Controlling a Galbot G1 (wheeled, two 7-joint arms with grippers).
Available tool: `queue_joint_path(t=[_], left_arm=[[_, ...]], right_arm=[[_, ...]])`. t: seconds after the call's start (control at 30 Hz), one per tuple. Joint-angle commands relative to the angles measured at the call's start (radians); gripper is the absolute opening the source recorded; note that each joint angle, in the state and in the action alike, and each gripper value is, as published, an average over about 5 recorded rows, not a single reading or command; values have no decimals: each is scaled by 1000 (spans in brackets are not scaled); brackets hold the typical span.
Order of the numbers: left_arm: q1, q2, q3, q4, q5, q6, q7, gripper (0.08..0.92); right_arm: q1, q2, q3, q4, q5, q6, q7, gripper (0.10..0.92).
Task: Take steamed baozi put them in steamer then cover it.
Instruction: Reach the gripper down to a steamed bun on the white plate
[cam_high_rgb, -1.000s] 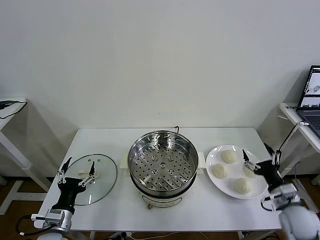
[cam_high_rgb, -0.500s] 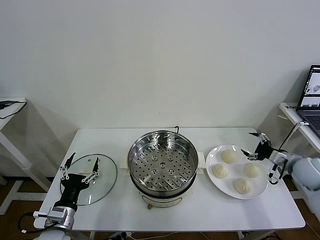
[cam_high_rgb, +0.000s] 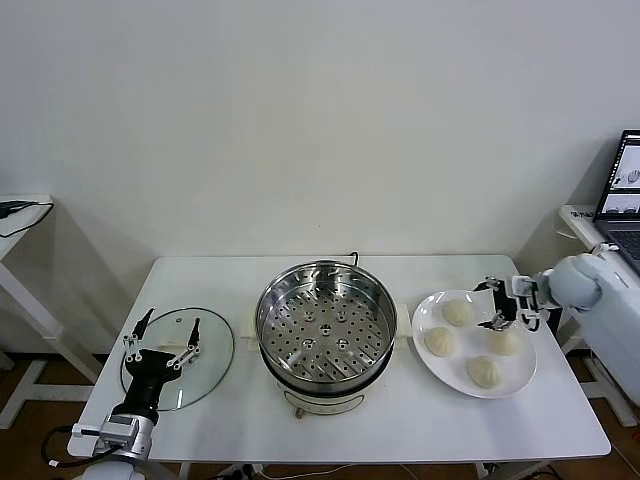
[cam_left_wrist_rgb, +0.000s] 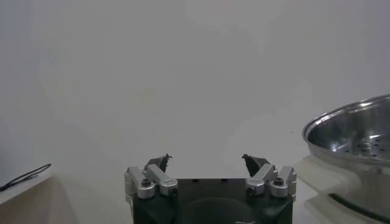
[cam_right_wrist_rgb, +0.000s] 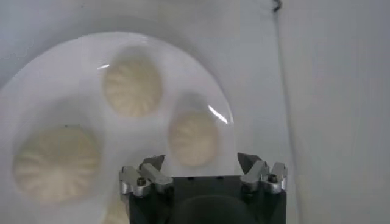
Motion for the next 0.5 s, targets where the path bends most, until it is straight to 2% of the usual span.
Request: queue_joint_path(t=[0.03,0.5], left_arm=[[0,0,0,2,2,-1,0,823],[0,-3,-13,15,1,-11,2,823]], right_arm=[[195,105,-191,-165,-48,5,-118,823],[181,221,-156,-308,-133,26,-95,823]])
